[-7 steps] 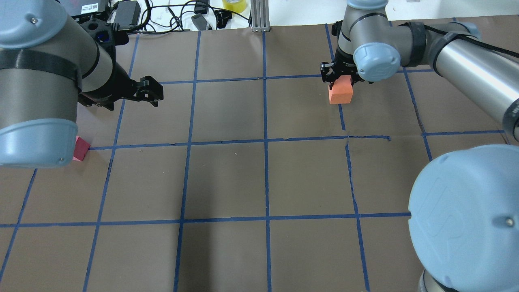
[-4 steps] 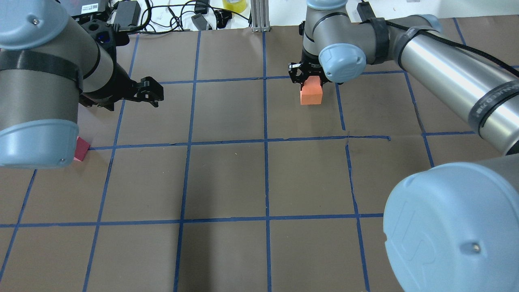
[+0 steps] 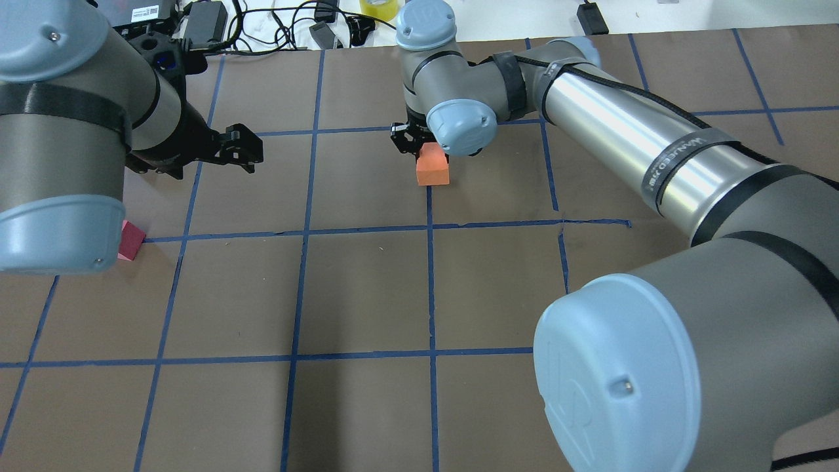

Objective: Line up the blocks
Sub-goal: 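Carry the orange cube with the right gripper toward the table's middle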

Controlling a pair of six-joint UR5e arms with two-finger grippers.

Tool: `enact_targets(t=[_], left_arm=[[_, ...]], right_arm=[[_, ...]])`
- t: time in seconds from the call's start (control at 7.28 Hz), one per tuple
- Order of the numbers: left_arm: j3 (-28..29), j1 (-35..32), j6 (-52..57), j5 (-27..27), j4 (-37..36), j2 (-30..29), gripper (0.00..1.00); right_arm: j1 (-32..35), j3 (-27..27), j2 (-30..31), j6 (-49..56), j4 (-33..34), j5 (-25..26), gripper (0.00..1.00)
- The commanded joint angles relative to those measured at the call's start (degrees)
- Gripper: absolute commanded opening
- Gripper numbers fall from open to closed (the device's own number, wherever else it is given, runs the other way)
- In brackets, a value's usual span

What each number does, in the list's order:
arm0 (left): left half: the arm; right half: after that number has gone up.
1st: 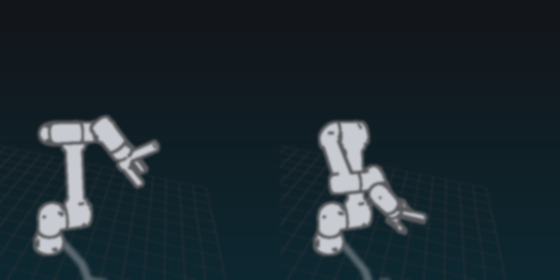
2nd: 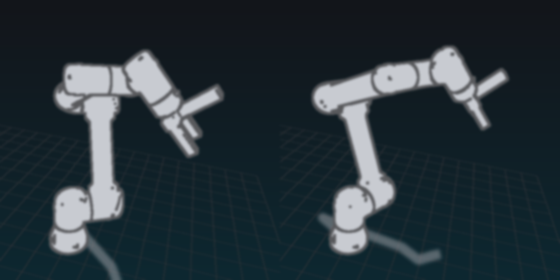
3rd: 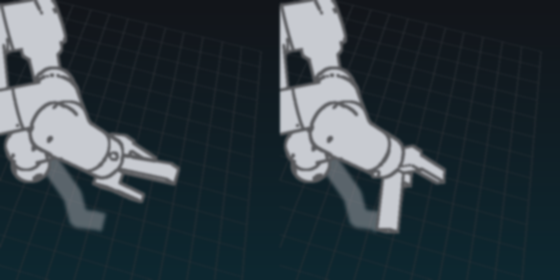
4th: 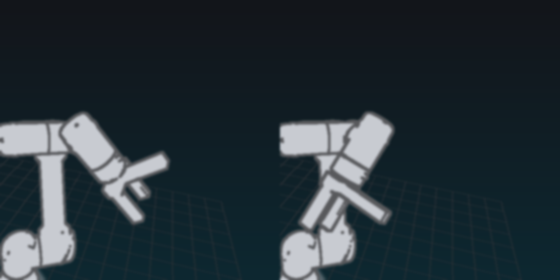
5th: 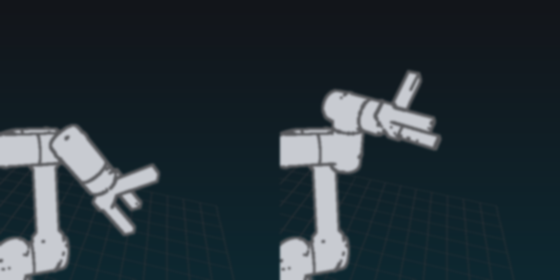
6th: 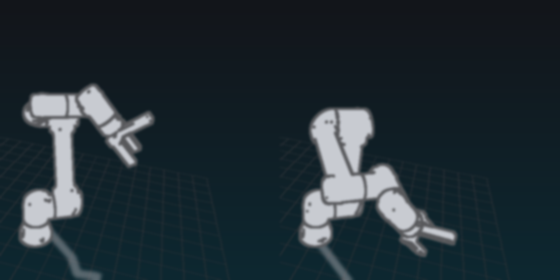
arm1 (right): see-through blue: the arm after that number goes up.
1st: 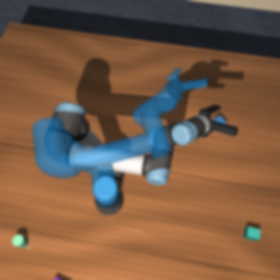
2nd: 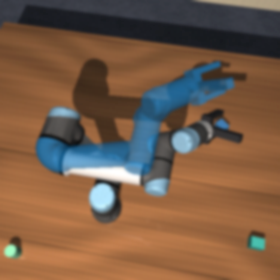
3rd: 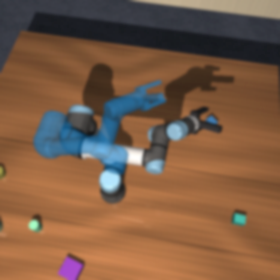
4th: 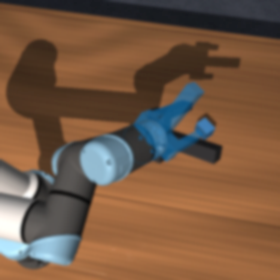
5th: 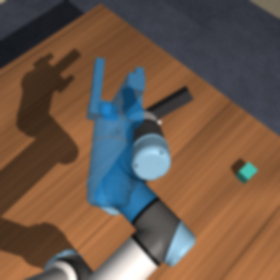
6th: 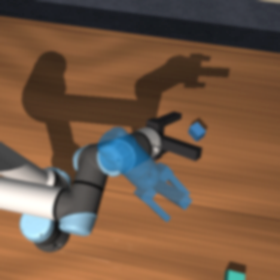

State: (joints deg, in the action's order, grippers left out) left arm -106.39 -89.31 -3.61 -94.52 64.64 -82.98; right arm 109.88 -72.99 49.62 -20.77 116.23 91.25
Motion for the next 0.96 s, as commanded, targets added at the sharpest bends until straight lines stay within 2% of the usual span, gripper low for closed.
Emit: enact_targets(t=[0.0, 0.27, 0.69, 0.82], left_arm=[[0.22, 0.45, -0.51, 0.56, -0.57, -0.07, 1.00], [-0.30, 1.16, -0.69, 2.32, 0.30, -1.04, 1.00], [-1.35, -0.06, -0.79, 1.80, 0.66, -2.79, 1.00], [-2.23, -1.29, -0.78, 1.45, 0.22, -2.89, 1.00]], right_arm=[[1.38, 1.79, -2.24, -0.41, 0.05, -0.02, 0.00], [1.56, 1.89, -2.51, -1.02, 0.05, -2.47, 0.00], [1.74, 2.23, -3.39, -1.64, 0.14, -2.83, 0.00], [1.74, 2.32, -3.31, -1.47, 0.23, -2.83, 0.43]])
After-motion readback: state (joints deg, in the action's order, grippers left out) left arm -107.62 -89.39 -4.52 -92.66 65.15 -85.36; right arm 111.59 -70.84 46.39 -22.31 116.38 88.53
